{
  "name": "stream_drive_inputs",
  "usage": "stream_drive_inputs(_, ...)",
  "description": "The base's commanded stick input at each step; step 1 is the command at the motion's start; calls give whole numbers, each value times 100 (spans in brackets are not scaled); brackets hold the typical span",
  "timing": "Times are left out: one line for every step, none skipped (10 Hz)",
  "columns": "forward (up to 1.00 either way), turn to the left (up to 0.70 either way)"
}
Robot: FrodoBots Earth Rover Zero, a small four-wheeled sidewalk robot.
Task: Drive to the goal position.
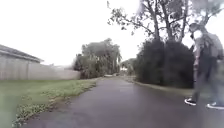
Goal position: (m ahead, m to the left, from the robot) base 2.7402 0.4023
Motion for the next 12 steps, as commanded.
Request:
stream_drive_inputs(85, 0)
stream_drive_inputs(85, 0)
stream_drive_inputs(85, 0)
stream_drive_inputs(85, 0)
stream_drive_inputs(85, 0)
stream_drive_inputs(85, 0)
stream_drive_inputs(85, 0)
stream_drive_inputs(85, 0)
stream_drive_inputs(85, 0)
stream_drive_inputs(85, 0)
stream_drive_inputs(85, 0)
stream_drive_inputs(85, 0)
